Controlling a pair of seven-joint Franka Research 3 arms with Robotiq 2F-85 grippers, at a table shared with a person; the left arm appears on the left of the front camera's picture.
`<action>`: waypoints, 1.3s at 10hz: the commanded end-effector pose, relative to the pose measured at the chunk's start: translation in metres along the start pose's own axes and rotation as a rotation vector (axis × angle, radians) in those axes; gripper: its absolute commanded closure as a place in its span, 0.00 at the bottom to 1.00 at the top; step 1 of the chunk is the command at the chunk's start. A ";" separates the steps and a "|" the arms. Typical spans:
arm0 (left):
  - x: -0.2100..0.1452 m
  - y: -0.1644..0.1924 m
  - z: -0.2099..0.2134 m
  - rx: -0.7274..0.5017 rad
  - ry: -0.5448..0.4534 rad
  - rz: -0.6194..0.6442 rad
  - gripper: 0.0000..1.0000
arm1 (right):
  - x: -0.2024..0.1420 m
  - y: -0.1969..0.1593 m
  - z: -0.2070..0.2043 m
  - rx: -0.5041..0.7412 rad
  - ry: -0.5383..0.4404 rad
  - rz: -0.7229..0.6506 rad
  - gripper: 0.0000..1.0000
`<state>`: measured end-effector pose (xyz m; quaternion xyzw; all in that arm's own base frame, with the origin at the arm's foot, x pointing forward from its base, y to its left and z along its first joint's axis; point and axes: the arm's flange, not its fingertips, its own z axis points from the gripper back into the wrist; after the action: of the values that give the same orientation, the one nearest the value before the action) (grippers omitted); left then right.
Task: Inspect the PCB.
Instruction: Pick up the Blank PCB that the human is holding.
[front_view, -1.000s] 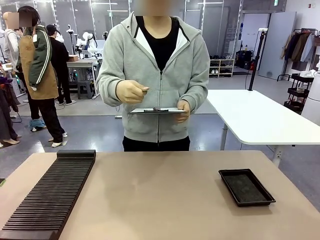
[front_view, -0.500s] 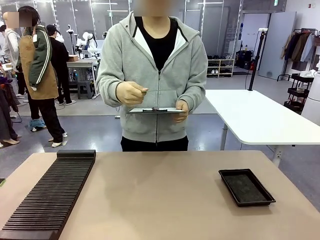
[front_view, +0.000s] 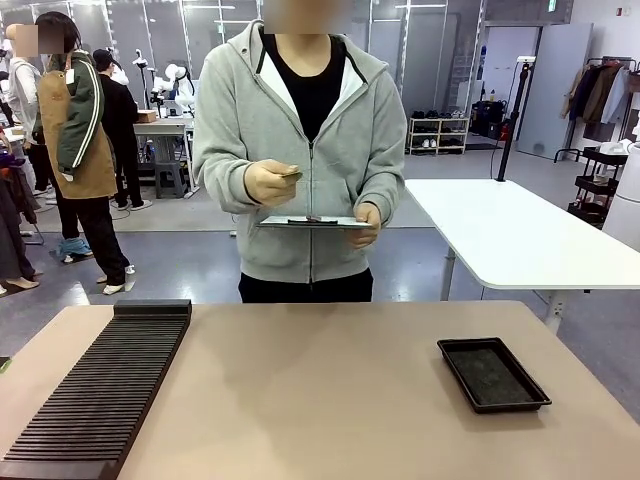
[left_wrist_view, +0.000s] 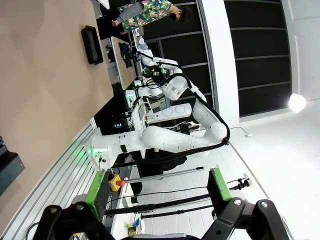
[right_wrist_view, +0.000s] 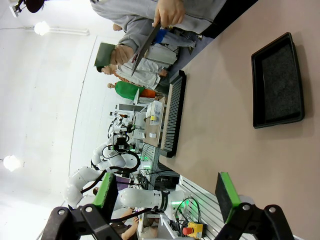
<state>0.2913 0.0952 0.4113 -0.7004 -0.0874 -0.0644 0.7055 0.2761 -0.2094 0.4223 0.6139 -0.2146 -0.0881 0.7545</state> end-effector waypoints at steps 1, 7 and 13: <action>-0.001 -0.001 0.002 -0.003 -0.004 -0.002 0.00 | -0.001 0.001 0.001 0.004 0.000 0.001 0.00; -0.001 -0.001 0.002 -0.003 -0.004 -0.002 0.00 | -0.001 0.001 0.001 0.004 0.000 0.001 0.00; -0.001 -0.001 0.002 -0.003 -0.004 -0.002 0.00 | -0.001 0.001 0.001 0.004 0.000 0.001 0.00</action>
<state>0.2913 0.0952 0.4113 -0.7004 -0.0874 -0.0644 0.7055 0.2761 -0.2094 0.4223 0.6139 -0.2146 -0.0881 0.7545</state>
